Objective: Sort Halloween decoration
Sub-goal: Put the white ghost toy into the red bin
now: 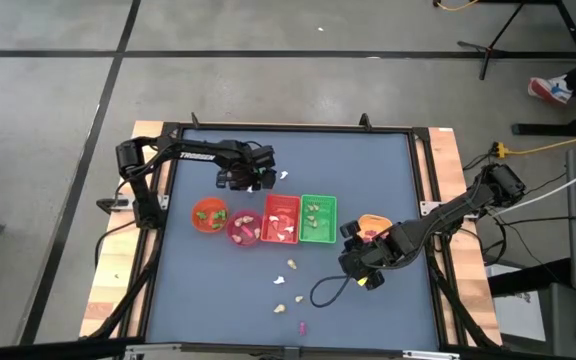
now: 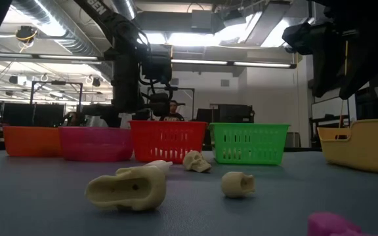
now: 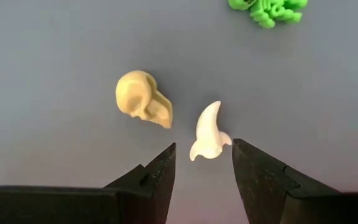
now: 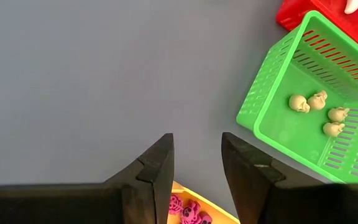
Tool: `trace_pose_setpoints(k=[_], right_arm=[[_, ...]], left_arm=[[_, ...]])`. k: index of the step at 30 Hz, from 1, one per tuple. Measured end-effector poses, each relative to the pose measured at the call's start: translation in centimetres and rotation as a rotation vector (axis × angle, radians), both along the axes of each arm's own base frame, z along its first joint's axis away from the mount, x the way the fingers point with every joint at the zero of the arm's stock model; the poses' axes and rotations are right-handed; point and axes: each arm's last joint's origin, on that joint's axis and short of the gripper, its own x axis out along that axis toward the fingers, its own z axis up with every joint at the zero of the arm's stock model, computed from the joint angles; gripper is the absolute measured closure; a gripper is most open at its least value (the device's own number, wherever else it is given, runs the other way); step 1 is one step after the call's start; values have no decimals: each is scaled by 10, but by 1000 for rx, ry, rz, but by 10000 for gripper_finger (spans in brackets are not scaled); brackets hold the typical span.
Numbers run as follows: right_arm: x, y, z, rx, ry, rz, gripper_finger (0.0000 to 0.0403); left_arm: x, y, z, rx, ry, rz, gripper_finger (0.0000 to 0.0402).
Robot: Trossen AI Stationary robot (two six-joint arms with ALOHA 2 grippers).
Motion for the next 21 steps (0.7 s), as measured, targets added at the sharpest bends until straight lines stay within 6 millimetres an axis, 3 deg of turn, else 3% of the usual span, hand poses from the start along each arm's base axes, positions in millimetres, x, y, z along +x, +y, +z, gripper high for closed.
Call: trace_pose_setpoints(k=[21], right_arm=[[0,0,0,2,-1,-2,269]], left_arm=[[7,3,-19,-2,27,1,261]])
